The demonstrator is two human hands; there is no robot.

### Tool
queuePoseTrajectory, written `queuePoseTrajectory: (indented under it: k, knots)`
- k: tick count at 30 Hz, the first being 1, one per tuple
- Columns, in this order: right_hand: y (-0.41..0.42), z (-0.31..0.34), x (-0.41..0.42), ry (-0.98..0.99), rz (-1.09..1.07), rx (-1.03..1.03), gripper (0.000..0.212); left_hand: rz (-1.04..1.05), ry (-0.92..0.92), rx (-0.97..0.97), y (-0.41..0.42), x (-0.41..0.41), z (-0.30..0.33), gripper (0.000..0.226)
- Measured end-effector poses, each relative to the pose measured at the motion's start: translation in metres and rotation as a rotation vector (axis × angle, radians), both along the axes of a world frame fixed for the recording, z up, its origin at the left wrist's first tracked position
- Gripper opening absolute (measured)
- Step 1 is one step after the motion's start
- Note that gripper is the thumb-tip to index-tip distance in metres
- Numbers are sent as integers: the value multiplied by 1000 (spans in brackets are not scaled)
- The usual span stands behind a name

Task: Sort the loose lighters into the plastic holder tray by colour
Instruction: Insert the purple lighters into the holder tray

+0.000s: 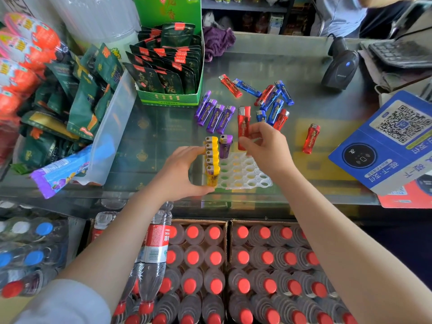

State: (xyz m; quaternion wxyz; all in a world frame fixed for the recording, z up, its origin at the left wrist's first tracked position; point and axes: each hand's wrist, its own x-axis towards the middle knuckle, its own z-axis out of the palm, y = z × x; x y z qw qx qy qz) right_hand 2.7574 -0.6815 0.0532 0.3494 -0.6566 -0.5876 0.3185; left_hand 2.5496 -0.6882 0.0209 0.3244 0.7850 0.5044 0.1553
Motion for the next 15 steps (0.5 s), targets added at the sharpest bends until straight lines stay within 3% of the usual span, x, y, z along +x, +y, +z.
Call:
queuePoseTrajectory:
  k: [5, 15]
  knots:
    - [-24, -15, -3, 92, 39, -12, 12, -9, -2, 39, -7, 5, -3, 89]
    - [-31, -18, -14, -60, 78, 51, 13, 2, -35, 57, -12, 7, -2, 87]
